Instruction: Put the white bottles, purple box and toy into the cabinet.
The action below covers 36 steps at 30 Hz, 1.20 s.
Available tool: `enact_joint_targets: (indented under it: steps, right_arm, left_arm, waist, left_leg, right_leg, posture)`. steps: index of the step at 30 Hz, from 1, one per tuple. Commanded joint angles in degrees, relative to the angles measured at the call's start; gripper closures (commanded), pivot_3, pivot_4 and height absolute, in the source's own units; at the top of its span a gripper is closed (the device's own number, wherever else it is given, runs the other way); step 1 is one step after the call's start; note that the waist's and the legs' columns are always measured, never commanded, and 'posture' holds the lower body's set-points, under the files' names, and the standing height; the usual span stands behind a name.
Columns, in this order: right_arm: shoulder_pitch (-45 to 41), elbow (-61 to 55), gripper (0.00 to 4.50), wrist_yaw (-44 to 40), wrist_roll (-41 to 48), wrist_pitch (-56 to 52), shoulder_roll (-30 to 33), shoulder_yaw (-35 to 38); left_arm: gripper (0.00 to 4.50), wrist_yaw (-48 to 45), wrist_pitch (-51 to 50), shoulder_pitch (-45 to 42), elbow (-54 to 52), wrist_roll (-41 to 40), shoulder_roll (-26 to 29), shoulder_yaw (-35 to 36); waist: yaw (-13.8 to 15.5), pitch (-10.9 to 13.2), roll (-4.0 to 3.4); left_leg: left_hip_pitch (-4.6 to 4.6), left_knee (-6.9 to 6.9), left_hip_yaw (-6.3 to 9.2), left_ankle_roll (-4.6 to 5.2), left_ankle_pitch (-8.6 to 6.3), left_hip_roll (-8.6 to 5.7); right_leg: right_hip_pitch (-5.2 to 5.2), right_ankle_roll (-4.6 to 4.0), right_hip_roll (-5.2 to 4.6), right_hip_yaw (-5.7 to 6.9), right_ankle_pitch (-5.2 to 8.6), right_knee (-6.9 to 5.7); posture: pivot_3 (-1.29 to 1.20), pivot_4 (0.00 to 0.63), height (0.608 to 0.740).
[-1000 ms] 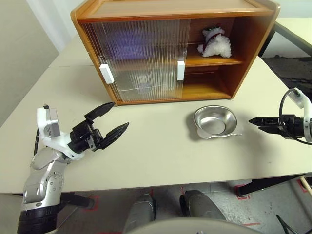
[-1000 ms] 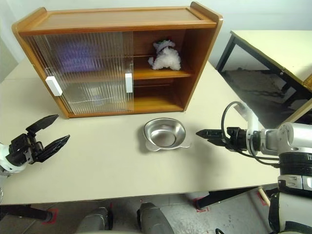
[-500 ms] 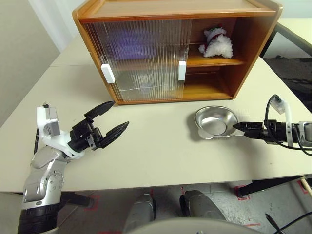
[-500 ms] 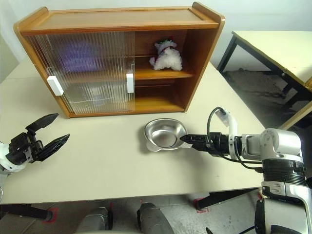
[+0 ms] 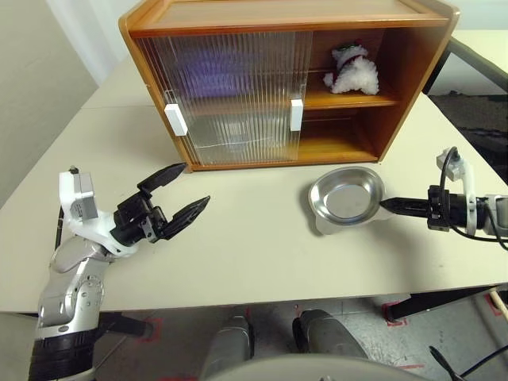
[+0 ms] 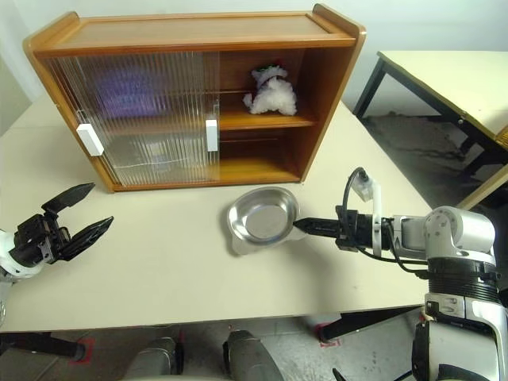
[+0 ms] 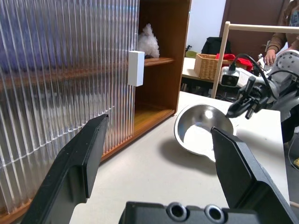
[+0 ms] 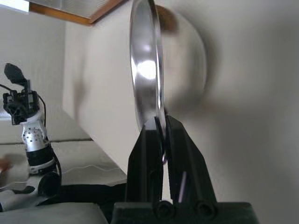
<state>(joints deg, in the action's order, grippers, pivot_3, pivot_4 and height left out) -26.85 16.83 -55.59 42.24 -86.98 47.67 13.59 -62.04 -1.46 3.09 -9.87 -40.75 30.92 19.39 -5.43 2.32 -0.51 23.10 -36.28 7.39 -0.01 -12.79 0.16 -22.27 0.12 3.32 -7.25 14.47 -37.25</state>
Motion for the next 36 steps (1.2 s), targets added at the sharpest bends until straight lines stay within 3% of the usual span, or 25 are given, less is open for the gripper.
enact_joint_targets:
  steps: [1, 11, 22, 36]
  right_arm:
    - [-0.5, 0.8, 4.48, 1.1, 0.4, -0.9, 0.7, 1.0]
    - [-7.4, 7.2, 4.48, 4.7, 3.6, -3.9, -4.8, 12.5]
    - [-10.8, 7.5, 4.48, 15.9, 3.4, -1.6, -14.9, 23.3]
    - [-11.7, 4.4, 4.48, 26.3, 4.2, 11.4, -23.4, 24.5]
  left_arm:
    - [0.0, -0.4, 0.0, -0.1, 0.8, 0.4, 0.7, 0.3]
    - [0.0, -0.6, 0.3, -0.2, 1.3, 0.8, 0.9, 0.2]
    - [0.0, -1.2, 0.4, -0.4, 1.7, 1.4, 1.8, 0.2]
    - [0.0, -2.0, 0.1, -0.8, 2.3, 1.0, 3.4, 0.6]
  waist:
    - [0.0, 0.0, 0.0]
    - [-0.1, 0.0, -0.02]
    - [-0.4, -0.1, 0.01]
    - [-1.1, -0.1, -0.06]
  left_leg:
    - [0.0, -0.01, 0.0, 0.0, 0.0, -0.01]
    - [0.01, 0.05, 0.0, 0.0, 0.0, 0.02]
    - [0.0, 0.1, 0.04, 0.03, -0.01, 0.06]
    - [-0.04, 0.08, 0.05, 0.07, 0.01, 0.11]
  right_leg:
    - [0.0, 0.0, -0.01, 0.0, 0.0, 0.0]
    - [-0.08, -0.01, 0.0, -0.02, 0.0, -0.01]
    - [-0.1, 0.0, 0.0, 0.01, -0.07, -0.04]
    - [-0.11, 0.22, 0.0, 0.09, -0.39, -0.04]
  posture:
    - [-0.18, 0.065, 0.74]
    - [-0.18, 0.061, 0.74]
    - [-0.17, 0.052, 0.74]
    - [-0.19, 0.039, 0.74]
